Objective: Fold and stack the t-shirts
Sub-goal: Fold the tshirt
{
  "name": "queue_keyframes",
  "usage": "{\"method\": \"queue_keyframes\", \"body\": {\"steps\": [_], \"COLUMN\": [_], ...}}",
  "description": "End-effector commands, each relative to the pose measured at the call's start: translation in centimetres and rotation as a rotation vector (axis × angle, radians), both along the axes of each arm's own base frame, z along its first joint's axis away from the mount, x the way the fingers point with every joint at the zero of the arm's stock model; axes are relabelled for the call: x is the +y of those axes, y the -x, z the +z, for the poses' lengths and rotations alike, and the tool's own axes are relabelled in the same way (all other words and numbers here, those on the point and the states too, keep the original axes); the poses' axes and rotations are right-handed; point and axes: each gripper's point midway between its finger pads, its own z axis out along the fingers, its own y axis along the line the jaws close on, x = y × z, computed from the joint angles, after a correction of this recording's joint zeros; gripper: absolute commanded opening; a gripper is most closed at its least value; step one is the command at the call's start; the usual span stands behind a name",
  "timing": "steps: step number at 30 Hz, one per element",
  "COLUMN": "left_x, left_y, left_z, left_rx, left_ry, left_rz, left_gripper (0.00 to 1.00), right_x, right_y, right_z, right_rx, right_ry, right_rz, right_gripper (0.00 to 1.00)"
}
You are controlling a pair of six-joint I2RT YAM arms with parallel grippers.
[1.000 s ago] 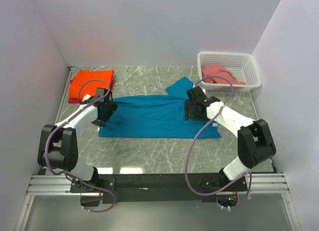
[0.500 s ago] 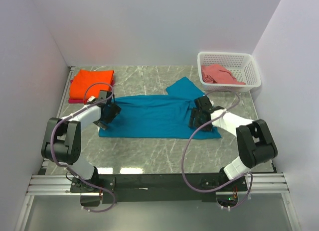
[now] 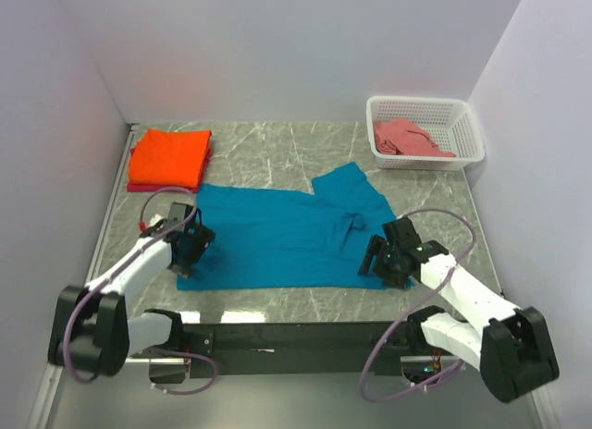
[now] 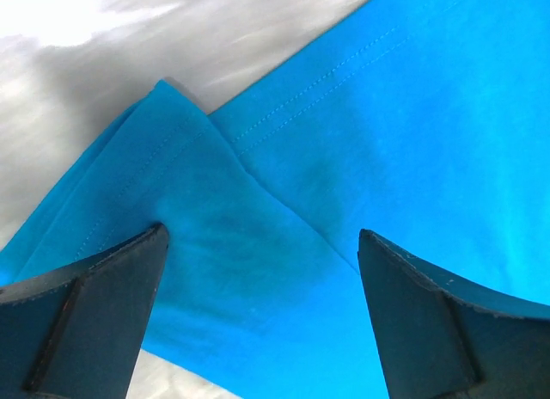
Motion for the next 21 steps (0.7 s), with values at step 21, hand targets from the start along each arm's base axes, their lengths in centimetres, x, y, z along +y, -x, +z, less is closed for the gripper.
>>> {"method": "queue_keyframes", "body": {"steps": [21], "left_x": [-0.1], "left_y": [-2.3], "left_z": [6.6], "left_rx": [-0.157], "left_ry": [-0.01], "left_rz": [-0.019], "left_gripper": [0.99], "right_x": [9.0], "right_y": [-9.0], "right_z": [8.9], "right_rx": [-0.347], "right_ry": [-0.304], "right_rz": [0.187], "right_gripper": [0.88]}}
